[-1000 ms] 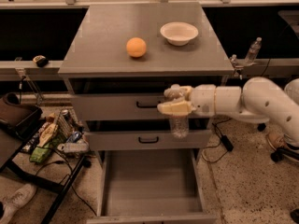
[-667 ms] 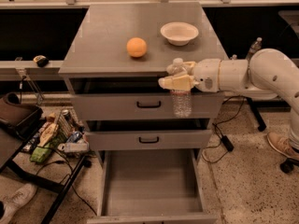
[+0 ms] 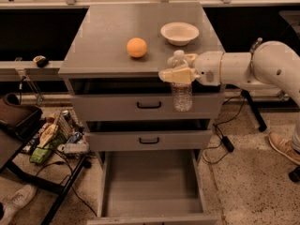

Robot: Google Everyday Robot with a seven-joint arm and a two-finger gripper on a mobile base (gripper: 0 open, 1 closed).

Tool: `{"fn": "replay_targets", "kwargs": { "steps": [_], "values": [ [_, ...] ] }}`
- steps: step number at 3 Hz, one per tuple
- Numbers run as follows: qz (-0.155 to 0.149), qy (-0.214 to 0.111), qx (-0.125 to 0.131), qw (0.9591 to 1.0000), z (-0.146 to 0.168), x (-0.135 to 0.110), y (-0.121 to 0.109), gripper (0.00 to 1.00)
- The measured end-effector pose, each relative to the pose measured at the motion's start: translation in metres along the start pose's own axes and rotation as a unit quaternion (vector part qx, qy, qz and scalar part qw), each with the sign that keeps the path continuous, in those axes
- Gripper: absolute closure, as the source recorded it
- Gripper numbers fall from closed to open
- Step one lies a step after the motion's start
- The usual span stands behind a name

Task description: Pick water bottle from bottom drawer and place on counter

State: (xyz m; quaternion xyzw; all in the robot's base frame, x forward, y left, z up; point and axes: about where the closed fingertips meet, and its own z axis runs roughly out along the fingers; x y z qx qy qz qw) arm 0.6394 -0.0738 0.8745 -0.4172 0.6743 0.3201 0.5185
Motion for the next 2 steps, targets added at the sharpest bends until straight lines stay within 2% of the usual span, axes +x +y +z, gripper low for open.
{"fn": "replay_targets", "kwargs": {
  "steps": [1, 2],
  "values": [
    [-0.022, -0.025, 0.034, 0.9989, -0.005, -0.068, -0.014, 1.00],
    [-0.048, -0.050, 0.060, 0.9958, -0.002, -0.153, -0.037, 1.00]
  ]
}}
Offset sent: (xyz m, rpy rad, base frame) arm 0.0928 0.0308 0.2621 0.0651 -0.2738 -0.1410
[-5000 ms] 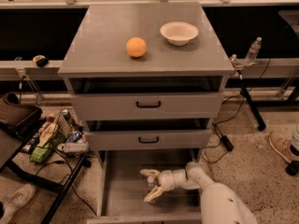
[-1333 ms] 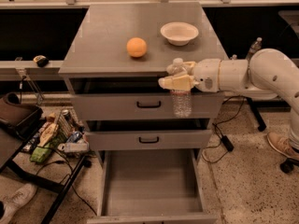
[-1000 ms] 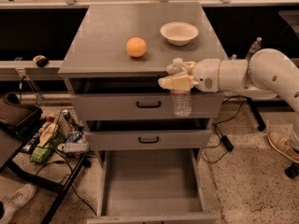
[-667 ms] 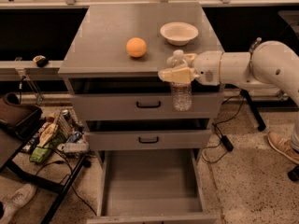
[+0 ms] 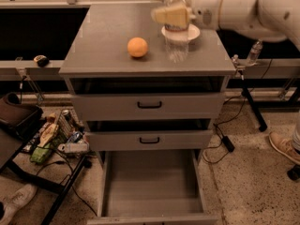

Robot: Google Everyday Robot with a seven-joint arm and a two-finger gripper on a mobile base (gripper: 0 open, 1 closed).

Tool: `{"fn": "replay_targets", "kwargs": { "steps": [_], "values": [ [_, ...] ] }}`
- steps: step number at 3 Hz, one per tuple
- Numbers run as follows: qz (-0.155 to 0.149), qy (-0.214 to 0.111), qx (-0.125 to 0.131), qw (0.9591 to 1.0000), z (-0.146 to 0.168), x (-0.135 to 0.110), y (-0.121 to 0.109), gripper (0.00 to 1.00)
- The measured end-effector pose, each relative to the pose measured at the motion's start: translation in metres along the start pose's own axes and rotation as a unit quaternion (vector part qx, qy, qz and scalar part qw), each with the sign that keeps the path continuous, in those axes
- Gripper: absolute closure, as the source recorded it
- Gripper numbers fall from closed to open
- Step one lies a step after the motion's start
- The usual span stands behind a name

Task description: Pick water bottle from bottom drawer and place on counter

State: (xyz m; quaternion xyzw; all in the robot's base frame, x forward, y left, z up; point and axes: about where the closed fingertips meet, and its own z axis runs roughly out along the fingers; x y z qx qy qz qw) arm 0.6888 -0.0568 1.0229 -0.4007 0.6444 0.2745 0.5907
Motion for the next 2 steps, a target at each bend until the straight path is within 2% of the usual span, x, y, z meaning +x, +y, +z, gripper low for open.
{"fn": "replay_targets", "kwargs": {
  "steps": [1, 2],
  "values": [
    [-0.004, -0.011, -0.002, 0.9999, 0.035, -0.042, -0.024, 1.00],
    [0.015, -0.025, -0.001, 0.9996, 0.090, -0.054, -0.054, 1.00]
  ]
}}
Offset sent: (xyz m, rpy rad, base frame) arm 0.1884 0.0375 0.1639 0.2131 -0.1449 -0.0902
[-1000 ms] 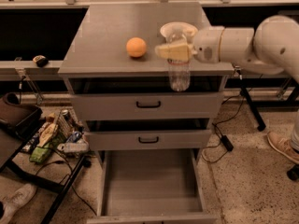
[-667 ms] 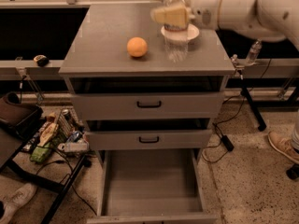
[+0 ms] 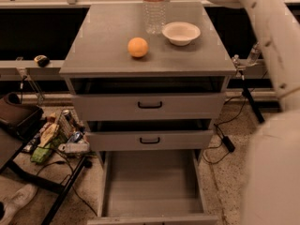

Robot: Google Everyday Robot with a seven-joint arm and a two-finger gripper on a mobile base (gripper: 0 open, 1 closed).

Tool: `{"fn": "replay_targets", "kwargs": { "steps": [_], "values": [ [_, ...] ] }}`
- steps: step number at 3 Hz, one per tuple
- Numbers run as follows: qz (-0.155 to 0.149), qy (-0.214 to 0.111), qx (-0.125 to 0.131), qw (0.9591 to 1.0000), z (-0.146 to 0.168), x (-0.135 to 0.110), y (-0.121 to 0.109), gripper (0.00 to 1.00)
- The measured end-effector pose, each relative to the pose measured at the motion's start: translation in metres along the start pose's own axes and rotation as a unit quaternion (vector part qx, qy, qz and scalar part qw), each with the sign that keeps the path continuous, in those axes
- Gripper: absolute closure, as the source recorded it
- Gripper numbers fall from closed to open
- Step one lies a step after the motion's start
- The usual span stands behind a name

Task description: Pick water bottle from bottom drawer and place on counter

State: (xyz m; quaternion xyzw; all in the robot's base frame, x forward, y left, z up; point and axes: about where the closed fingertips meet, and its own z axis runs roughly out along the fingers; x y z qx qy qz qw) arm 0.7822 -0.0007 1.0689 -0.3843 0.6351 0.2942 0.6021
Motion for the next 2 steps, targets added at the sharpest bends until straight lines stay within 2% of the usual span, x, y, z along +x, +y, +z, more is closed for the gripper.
{"fn": "replay_targets", "kwargs": {
  "steps": [1, 2],
  "values": [
    [0.021, -0.019, 0.016, 0.9995, 0.054, 0.008, -0.034, 1.00],
    [0.033, -0.023, 0.023, 0.9989, 0.103, 0.026, -0.051, 1.00]
  ]
}}
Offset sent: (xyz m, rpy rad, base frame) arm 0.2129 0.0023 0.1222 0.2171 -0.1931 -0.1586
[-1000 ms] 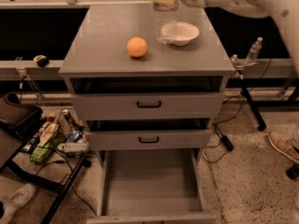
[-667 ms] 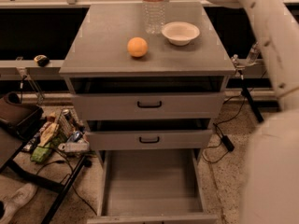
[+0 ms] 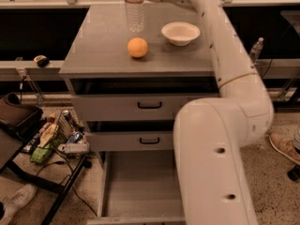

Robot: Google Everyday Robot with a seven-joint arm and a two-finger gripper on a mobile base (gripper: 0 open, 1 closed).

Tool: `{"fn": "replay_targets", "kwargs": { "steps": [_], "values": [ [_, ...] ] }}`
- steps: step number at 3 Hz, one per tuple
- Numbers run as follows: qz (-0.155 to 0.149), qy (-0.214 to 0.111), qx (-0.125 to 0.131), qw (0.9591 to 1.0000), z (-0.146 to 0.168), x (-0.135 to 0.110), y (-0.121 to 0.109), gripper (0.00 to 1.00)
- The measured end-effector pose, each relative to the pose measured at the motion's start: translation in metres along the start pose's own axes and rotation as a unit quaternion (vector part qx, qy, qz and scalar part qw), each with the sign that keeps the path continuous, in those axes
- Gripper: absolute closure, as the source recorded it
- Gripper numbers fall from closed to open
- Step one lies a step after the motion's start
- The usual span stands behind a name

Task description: Pick water bottle from bottom drawer and place on counter

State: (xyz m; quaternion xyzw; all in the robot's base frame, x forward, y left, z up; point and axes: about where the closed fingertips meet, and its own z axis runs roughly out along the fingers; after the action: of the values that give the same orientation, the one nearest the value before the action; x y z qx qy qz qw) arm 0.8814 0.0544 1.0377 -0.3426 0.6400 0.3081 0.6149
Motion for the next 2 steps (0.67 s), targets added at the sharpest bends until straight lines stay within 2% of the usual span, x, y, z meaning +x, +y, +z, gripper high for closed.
{"fn": "replay_targets", "kwargs": {
  "steps": [1, 2],
  "values": [
    [-0.014, -0.019, 0.020, 0.9995, 0.023, -0.010, -0.010, 1.00],
    [-0.038, -0.042, 0.042, 0.9975, 0.032, -0.026, -0.015, 1.00]
  ]
}}
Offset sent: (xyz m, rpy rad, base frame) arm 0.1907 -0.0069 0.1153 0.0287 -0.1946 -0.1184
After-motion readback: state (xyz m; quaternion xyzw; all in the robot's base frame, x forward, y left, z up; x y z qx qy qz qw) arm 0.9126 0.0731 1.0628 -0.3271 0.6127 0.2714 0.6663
